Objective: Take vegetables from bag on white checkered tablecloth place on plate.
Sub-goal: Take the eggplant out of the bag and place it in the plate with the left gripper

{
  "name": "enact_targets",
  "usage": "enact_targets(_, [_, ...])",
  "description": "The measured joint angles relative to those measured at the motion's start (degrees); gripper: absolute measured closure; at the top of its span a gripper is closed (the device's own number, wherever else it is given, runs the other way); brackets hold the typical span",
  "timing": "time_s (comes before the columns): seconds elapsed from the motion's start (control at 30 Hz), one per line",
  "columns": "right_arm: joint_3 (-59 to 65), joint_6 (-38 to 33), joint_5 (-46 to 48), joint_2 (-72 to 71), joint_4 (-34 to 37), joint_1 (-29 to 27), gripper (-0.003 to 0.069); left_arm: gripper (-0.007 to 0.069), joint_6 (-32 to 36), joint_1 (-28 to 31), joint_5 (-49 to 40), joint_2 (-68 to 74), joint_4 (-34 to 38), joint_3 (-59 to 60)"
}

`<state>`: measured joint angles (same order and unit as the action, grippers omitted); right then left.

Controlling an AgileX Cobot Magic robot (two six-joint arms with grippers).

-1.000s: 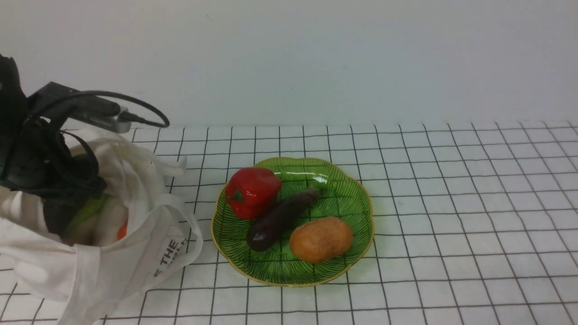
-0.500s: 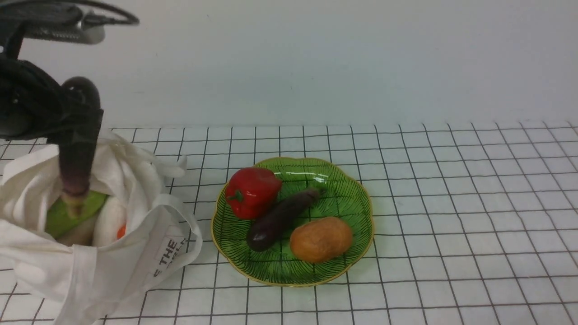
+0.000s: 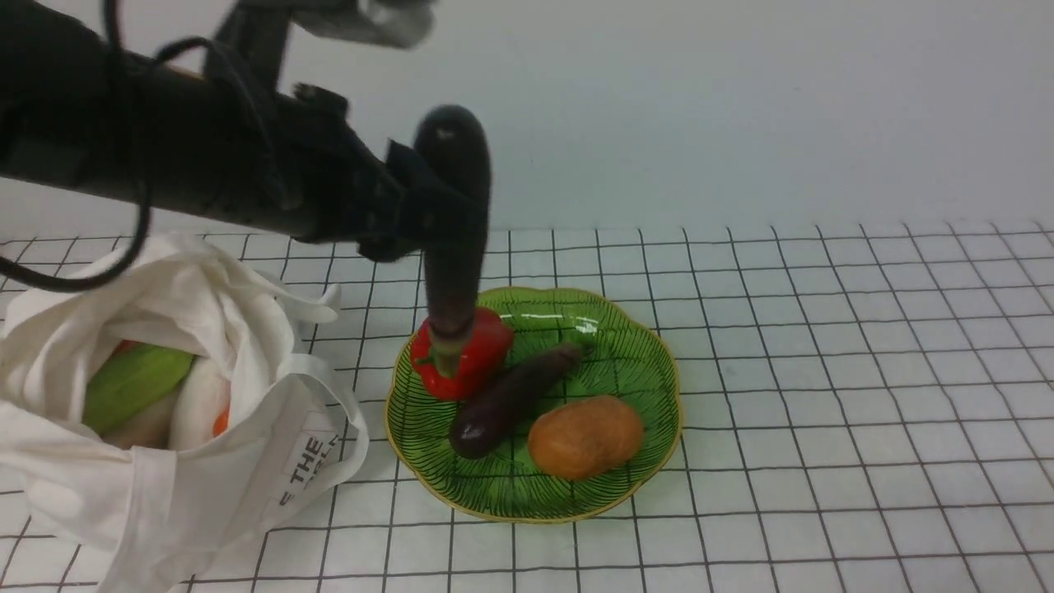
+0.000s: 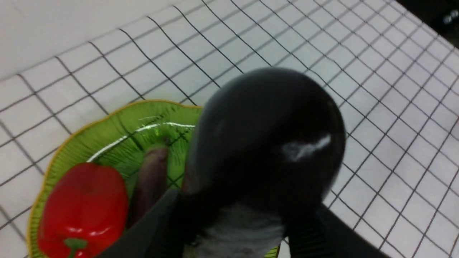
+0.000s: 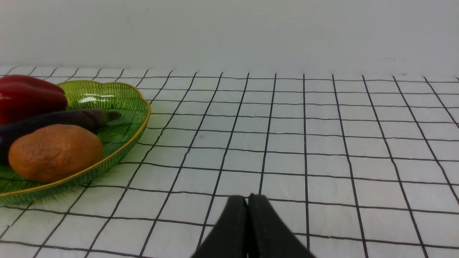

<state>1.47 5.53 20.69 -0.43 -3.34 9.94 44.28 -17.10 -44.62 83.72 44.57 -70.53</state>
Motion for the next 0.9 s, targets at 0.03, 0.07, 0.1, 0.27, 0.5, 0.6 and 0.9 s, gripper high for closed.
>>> enact_targets(0.03, [0.0,0.0,0.0,0.0,0.0,0.0,0.0673,0.0286,0.1,-0.3,0.2,0.0,0.0,0.0])
enact_targets(0.07, [0.0,0.0,0.0,0.0,0.0,0.0,0.0673,0.0286,0.5,-1.3,1.0,1.4,0.0,0.0])
enact_targets(0.1, [0.0,0.0,0.0,0.0,0.0,0.0,0.0673,0.0286,0.9,-3.0,2.8,3.3,0.0,0.0])
enact_targets(0.27, [0.0,0.0,0.0,0.0,0.0,0.0,0.0673,0.0286,1.4,-7.0,8.8,9.4,-3.5,0.0])
enact_targets(0.5, [0.0,0.1,0.0,0.0,0.0,0.0,0.0673,0.0286,-0.1,-8.6,10.3,14.5,-10.2,0.0])
enact_targets(0.6, [0.0,0.2,0.0,0.0,0.0,0.0,0.0673,0.0286,-1.0,-8.6,10.6,15.5,-13.8,0.0])
enact_targets(0.9, [0.0,0.2,0.0,0.0,0.0,0.0,0.0673,0.0286,-5.2,-8.6,10.6,18.7,-17.5,0.0])
